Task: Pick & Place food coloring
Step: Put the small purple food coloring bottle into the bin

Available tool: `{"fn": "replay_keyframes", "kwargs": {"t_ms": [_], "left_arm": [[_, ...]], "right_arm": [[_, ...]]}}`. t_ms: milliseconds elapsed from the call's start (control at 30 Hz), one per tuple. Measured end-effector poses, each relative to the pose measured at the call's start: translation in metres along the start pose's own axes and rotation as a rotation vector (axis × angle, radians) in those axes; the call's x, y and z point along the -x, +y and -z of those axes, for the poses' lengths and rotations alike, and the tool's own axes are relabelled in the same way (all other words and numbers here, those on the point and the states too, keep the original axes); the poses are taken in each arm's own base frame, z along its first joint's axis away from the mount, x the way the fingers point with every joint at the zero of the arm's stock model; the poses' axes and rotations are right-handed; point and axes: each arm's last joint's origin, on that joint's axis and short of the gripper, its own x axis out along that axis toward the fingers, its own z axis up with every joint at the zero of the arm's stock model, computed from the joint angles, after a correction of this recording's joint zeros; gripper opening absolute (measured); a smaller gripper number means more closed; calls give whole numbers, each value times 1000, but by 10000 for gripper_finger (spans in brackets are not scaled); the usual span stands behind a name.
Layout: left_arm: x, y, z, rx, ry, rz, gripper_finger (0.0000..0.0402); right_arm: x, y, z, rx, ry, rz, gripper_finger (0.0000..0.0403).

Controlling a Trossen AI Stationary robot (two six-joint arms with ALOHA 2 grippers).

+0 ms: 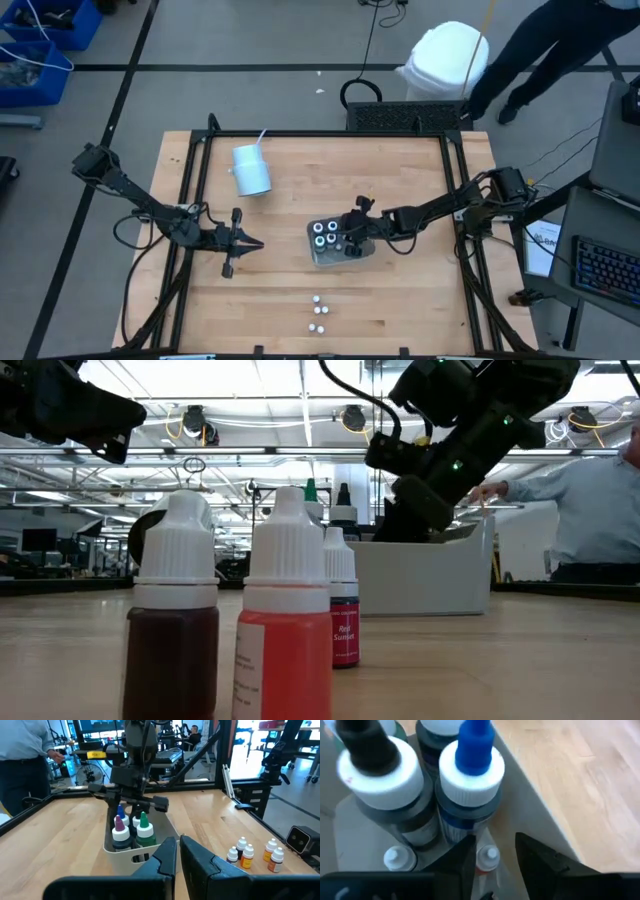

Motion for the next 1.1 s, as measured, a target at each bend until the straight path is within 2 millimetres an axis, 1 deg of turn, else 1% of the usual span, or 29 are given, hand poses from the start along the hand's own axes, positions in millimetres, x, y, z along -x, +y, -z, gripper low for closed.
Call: {"fn": "replay_keyframes", "kwargs": {"t_ms": [100, 167, 267, 367, 500, 567, 633, 700, 767, 867, 933, 1000, 1100], "left_arm": [[0, 0, 0, 1, -1, 0, 33], [0, 0, -1, 6, -9, 0, 33], [0, 0, -1, 9, -11, 0, 33], [0, 0, -1, 9, -12, 1, 33], [0, 0, -1, 6, -6, 1, 33], [0, 0, 0, 9, 2, 1, 33], [0, 0, 1, 21, 11, 0, 33], [0, 0, 1, 27, 11, 0, 33], [0, 0, 1, 35, 8, 0, 33], [0, 0, 1, 43, 9, 0, 33], [0, 0, 1, 31, 10, 0, 33], [0, 0, 1, 18, 9, 0, 33], [0, 0, 1, -13, 6, 0, 33]], "right_arm": [[10, 0, -7, -14, -39, -11, 139], [20, 3, -11, -12, -63, -23, 140], [37, 12, -17, 30, -122, -18, 136], [57, 28, -20, 131, -193, -27, 125], [91, 50, -22, 233, -279, -124, 89], [104, 57, -19, 271, -310, -158, 61], [113, 60, -12, 292, -345, -185, 27], [121, 59, -1, 303, -388, -211, 8], [128, 54, 9, 277, -461, -236, 10], [136, 39, 28, 217, -587, -261, 14], [139, 28, 42, 173, -647, -271, 7], [141, 16, 54, 128, -685, -271, 2], [141, 4, 65, 55, -699, -272, 3]]}}
